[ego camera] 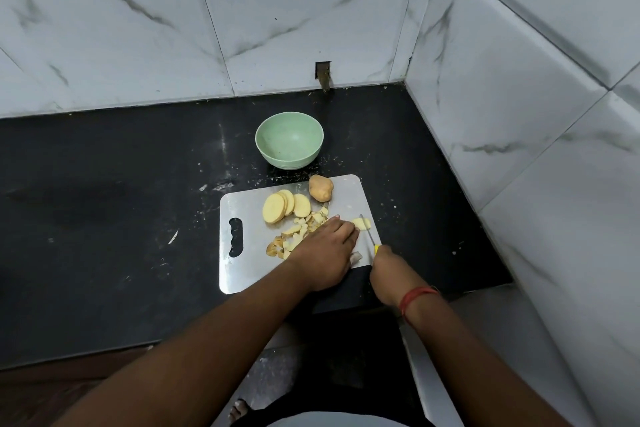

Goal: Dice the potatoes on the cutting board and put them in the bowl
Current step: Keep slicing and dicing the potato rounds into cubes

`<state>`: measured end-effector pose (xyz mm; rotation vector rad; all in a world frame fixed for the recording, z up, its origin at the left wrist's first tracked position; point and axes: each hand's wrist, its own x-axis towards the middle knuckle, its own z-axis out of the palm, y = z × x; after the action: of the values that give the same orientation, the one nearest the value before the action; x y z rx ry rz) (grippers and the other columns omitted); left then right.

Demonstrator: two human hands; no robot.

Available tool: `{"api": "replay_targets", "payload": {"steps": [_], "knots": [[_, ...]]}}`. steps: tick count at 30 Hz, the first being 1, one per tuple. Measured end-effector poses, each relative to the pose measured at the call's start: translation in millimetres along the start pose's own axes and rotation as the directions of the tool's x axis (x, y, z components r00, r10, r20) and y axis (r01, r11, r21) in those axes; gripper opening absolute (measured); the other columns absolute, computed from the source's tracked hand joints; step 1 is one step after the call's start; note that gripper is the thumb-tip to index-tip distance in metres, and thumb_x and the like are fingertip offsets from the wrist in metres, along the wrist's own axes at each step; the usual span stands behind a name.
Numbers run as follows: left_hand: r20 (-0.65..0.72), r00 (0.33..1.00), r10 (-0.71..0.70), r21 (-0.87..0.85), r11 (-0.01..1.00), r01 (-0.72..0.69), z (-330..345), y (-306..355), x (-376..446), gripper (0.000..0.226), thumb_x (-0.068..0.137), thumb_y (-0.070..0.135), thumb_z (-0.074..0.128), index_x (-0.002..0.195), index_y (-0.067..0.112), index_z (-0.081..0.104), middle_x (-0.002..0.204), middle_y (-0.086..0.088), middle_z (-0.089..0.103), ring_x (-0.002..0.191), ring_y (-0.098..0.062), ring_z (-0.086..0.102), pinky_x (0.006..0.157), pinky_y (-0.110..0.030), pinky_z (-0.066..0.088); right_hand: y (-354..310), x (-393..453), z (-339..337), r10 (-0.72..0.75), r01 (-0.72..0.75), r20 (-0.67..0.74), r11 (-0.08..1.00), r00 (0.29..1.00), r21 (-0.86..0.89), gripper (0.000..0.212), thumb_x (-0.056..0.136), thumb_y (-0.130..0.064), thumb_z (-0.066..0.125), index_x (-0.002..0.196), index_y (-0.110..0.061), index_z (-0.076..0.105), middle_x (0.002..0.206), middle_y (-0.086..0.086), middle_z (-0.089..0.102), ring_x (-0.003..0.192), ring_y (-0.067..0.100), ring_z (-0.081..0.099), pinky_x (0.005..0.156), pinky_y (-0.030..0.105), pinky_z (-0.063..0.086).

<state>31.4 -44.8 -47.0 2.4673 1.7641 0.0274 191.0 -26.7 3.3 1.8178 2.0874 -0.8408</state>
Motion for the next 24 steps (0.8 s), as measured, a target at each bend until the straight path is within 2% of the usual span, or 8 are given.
{"api": "replay_targets", "payload": {"steps": [3,7,10,13,16,20,24], "knots": [[0.001,1.0,-0.028,-0.027,0.999,0.028,4.2,-0.5,2.1,0.063,0.108,0.045,0.032,0.154,0.003,0.037,0.148,-0.013,0.042,0.143,-0.036,0.033,0.124,-0.047,0.024,1.3,-0.6,-0.9,0.017,-0.017,0.022,1.0,1.0,-0.009,0.04,0.094,-0.003,0.044,0.133,0.001,0.035,0.123,0.02,0.057,0.109,0.03,0.06,0.084,0.034,0.046],[-0.009,1.0,-0.021,-0.012,1.0,0.021,4.7,0.5,4.1,0.063,0.108,0.044,0.031,0.154,0.002,0.037,0.147,-0.013,0.042,0.141,-0.035,0.034,0.124,-0.046,0.022,20.9,-15.8,8.7,-0.067,0.067,0.057,0.998,0.996,0.005,0.03,0.099,-0.011,0.039,0.127,0.0,0.041,0.116,0.018,0.058,0.106,0.035,0.059,0.083,0.035,0.046],[-0.029,1.0,-0.003,0.006,1.0,0.004,4.9,1.5,3.4,0.064,0.107,0.044,0.033,0.153,0.0,0.038,0.145,-0.013,0.044,0.139,-0.035,0.036,0.124,-0.046,0.023,31.5,-25.9,12.7,-0.072,0.071,0.051,0.997,0.996,0.033,0.022,0.1,-0.013,0.038,0.12,-0.004,0.042,0.11,0.015,0.059,0.102,0.032,0.061,0.076,0.03,0.043],[-0.047,0.999,0.005,0.001,1.0,-0.005,5.0,2.1,2.2,0.063,0.107,0.044,0.035,0.152,-0.001,0.039,0.145,-0.014,0.044,0.138,-0.035,0.037,0.125,-0.046,0.021,29.4,-30.9,5.0,-0.078,0.079,-0.016,0.994,0.997,0.075,0.012,0.101,-0.014,0.04,0.11,-0.007,0.042,0.101,0.011,0.06,0.091,0.023,0.061,0.071,0.026,0.038],[-0.044,0.999,-0.014,-0.04,0.999,0.012,5.2,2.1,-0.2,0.064,0.107,0.043,0.038,0.154,0.0,0.036,0.149,-0.014,0.041,0.142,-0.034,0.033,0.126,-0.045,0.02,17.7,-27.1,-2.9,-0.09,0.096,-0.078,0.992,0.993,0.087,0.018,0.101,-0.015,0.041,0.116,-0.005,0.044,0.107,0.014,0.063,0.093,0.023,0.062,0.071,0.027,0.038],[-0.052,0.999,-0.003,-0.047,0.999,0.0,6.0,0.9,-0.3,0.062,0.107,0.041,0.041,0.152,-0.001,0.039,0.147,-0.015,0.044,0.14,-0.035,0.036,0.125,-0.045,0.021,1.7,-11.9,-8.0,-0.06,0.06,-0.019,0.998,0.998,0.029,0.03,0.098,-0.013,0.042,0.126,-0.001,0.043,0.116,0.017,0.062,0.102,0.027,0.062,0.078,0.031,0.046],[-0.042,0.999,-0.018,-0.068,0.998,0.015,5.4,0.0,-0.6,0.061,0.107,0.041,0.04,0.152,0.0,0.04,0.147,-0.014,0.043,0.14,-0.035,0.036,0.124,-0.045,0.024,-8.0,-4.8,-6.8,-0.005,0.005,0.033,1.0,0.999,0.006,0.044,0.094,-0.005,0.042,0.137,0.003,0.035,0.128,0.021,0.056,0.113,0.03,0.059,0.085,0.031,0.045]]}}
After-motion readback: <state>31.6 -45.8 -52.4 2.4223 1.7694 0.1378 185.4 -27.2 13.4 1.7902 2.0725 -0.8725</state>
